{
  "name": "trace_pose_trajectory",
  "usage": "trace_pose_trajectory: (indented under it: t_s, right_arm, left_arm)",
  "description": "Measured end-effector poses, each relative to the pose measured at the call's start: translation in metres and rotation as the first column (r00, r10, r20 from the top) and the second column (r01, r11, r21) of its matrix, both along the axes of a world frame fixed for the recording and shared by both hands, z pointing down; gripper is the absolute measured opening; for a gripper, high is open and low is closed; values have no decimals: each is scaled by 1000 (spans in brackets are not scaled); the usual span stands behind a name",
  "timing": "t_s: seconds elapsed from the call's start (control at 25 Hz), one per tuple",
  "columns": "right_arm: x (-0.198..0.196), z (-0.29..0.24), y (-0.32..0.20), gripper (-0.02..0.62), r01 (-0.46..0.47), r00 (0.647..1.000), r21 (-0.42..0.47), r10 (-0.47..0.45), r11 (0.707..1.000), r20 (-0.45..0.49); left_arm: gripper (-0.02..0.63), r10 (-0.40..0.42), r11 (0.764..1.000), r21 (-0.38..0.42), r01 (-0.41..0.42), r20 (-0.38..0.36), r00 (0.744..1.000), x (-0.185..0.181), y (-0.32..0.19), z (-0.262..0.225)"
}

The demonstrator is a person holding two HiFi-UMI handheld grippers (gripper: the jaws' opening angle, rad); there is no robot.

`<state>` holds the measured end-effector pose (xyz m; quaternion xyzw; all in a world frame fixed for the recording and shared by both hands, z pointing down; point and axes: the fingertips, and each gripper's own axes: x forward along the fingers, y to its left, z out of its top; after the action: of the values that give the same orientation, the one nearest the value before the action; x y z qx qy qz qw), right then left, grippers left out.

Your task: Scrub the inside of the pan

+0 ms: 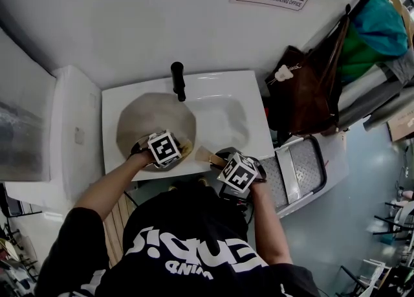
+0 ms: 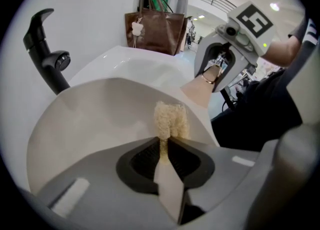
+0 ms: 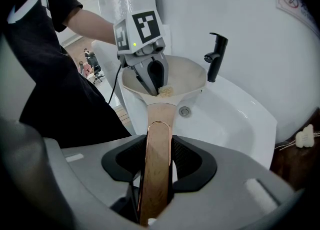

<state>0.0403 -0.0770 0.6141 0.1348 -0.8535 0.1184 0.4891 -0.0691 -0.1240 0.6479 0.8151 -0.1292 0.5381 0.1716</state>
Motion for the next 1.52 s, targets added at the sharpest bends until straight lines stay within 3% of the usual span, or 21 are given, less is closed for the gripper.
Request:
trace_pose_trajectory:
  t_s: [0.48, 0.84, 1.04, 1.2, 1.36, 1.52]
  right_arm:
    - [-2, -2, 0, 164, 7, 1000, 0, -7, 1000, 10]
    - [-2, -3, 1, 164, 8, 1000, 0, -8, 1000, 12]
    - [-3, -5, 1, 166, 6, 1000, -4, -6, 1000, 18]
    - [-2, -4, 2, 166, 8, 1000, -9, -8, 1000, 22]
    - [-2, -4, 3, 166, 6, 1000, -18, -5, 1000, 24]
    - [-1, -3, 3, 166, 4, 1000, -24, -3, 1000, 23]
  left_arm:
    - [48, -162, 982, 98, 164, -21, 987, 5, -58, 16]
    - [48, -278, 943, 172, 285, -66, 958, -5, -97, 17]
    - [48, -317, 927, 198, 320, -44, 947, -21, -110, 19]
    - [48, -323, 920, 215, 328, -59, 945, -25, -121, 18]
    - [48, -327, 915, 244, 323, -21, 945, -41, -130, 20]
    - [48, -257, 931, 287, 228, 67, 964, -52, -134, 26]
